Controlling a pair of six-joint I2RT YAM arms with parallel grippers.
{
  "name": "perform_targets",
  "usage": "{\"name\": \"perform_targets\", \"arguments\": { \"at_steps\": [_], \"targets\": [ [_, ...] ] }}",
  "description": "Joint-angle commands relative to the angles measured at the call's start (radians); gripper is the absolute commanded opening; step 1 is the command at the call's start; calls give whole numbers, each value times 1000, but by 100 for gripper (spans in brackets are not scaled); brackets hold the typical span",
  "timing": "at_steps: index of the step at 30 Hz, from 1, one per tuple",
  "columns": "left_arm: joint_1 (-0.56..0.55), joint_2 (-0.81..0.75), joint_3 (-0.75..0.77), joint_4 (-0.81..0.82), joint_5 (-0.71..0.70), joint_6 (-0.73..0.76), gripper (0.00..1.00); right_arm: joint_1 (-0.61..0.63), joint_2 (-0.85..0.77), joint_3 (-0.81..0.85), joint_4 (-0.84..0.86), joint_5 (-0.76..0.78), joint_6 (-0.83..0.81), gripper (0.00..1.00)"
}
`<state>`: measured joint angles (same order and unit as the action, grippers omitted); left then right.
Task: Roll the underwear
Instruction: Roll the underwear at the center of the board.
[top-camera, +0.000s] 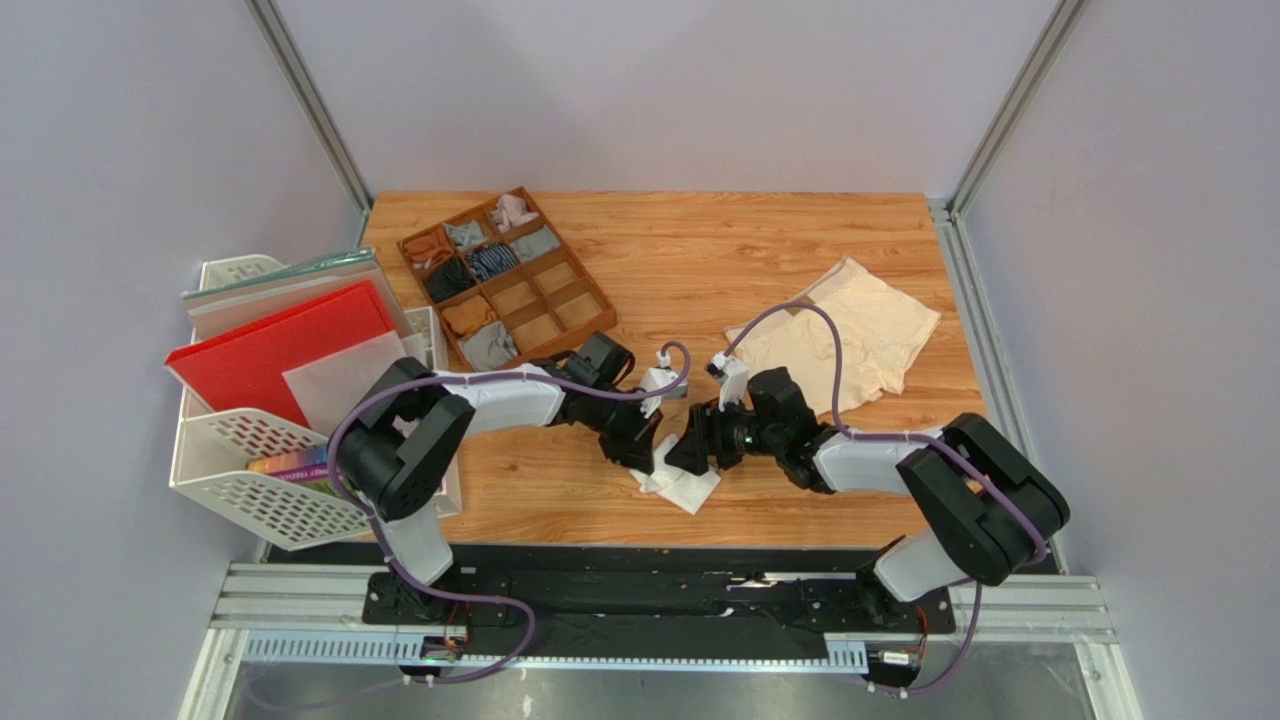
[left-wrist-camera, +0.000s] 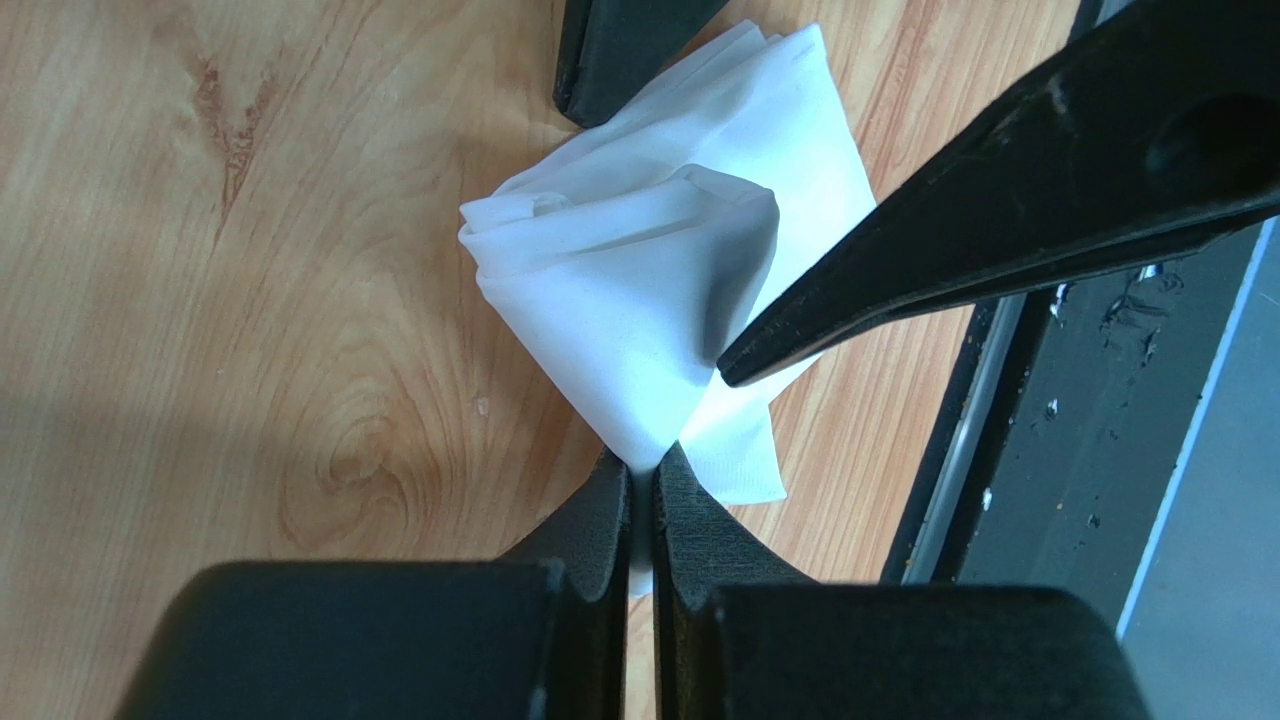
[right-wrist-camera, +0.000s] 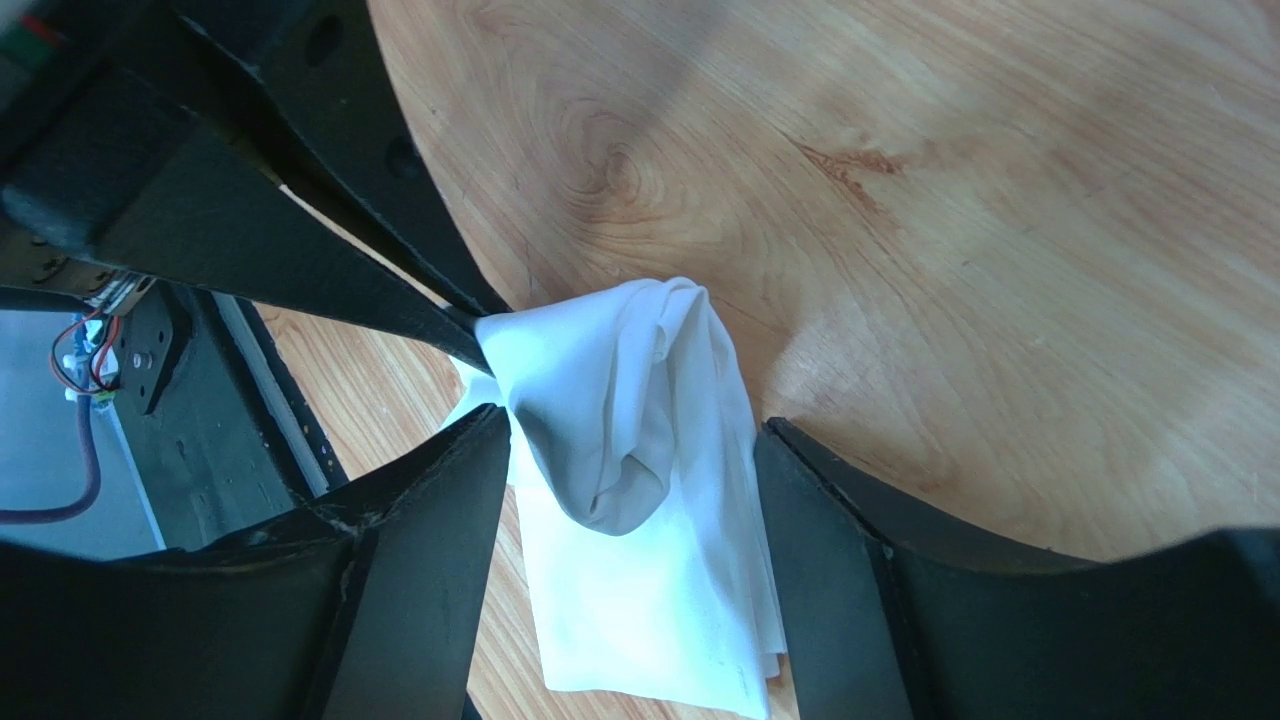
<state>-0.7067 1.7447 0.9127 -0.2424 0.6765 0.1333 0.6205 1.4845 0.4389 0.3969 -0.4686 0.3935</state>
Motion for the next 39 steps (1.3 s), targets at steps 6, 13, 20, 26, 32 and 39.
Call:
{"name": "perform_targets", "arguments": {
  "at_steps": [6,13,20,26,32,39],
  "targets": [
    [0,12,40,32,1,14,0,-2,65,34,120,-74,-44,54],
    [-2,16,45,35,-47,0,0,-2,117,52,131,-81,-32,30],
    [30,-31,37,97,-198,-129,42,-1,36,14,54,68,19,6],
    [39,-122,49,91,-365,-297,57,48,-113,-57,-6,317,109,0],
    [38,-180,-58,236,-404,-590,53,142,-151,-51,-105,583,214,0],
    [21,-154,-124,284,-357,-753,51,222,-147,-74,-98,754,338,0]
  ]
}}
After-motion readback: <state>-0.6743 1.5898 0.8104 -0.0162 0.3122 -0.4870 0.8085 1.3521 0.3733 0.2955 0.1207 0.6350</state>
